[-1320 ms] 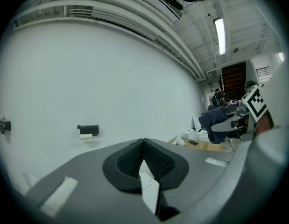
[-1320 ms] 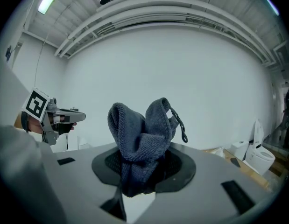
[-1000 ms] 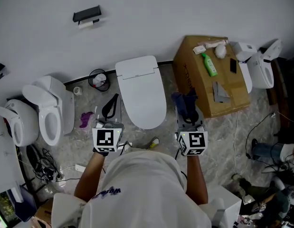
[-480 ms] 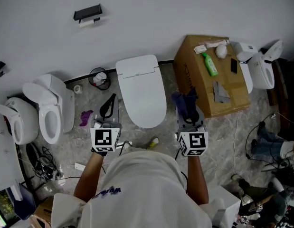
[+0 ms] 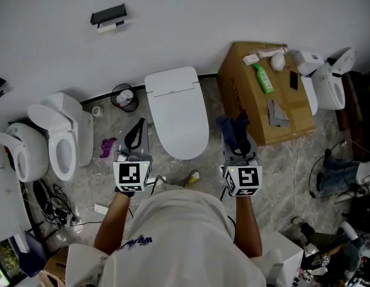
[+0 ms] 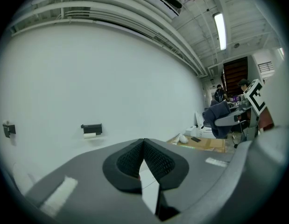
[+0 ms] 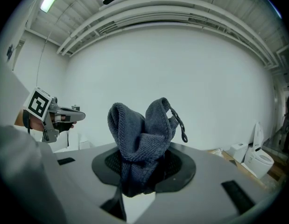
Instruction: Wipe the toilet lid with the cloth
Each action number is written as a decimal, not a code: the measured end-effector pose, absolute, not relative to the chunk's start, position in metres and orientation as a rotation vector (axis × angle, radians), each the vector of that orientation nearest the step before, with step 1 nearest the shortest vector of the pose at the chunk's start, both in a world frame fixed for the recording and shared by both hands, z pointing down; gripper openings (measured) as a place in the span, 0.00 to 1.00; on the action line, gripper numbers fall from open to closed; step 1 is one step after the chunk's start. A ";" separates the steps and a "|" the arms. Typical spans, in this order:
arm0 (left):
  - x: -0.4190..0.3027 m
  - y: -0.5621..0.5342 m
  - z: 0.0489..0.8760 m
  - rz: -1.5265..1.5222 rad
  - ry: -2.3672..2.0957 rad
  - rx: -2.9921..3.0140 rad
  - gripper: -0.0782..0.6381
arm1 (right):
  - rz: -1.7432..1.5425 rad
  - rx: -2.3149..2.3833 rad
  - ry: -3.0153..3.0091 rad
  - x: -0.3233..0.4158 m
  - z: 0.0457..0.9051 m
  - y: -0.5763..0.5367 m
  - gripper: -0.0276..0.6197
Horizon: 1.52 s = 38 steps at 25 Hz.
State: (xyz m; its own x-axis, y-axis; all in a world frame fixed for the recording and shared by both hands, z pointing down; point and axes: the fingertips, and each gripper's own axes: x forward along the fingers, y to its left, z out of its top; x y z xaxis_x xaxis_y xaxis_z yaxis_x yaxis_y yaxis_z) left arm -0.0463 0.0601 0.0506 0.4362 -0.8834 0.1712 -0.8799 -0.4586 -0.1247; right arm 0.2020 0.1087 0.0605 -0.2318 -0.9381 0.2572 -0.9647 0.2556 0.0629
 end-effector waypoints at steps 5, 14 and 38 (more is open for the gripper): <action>-0.045 0.062 0.051 -0.340 1.626 -2.651 0.11 | 0.164 1.776 -2.283 0.203 0.062 0.111 0.26; -0.045 0.067 0.058 -0.349 1.637 -2.659 0.11 | 0.165 1.761 -2.276 0.202 0.064 0.113 0.26; -0.051 0.081 0.087 -0.351 1.719 -2.672 0.11 | 0.127 1.483 -2.296 0.178 0.077 0.103 0.26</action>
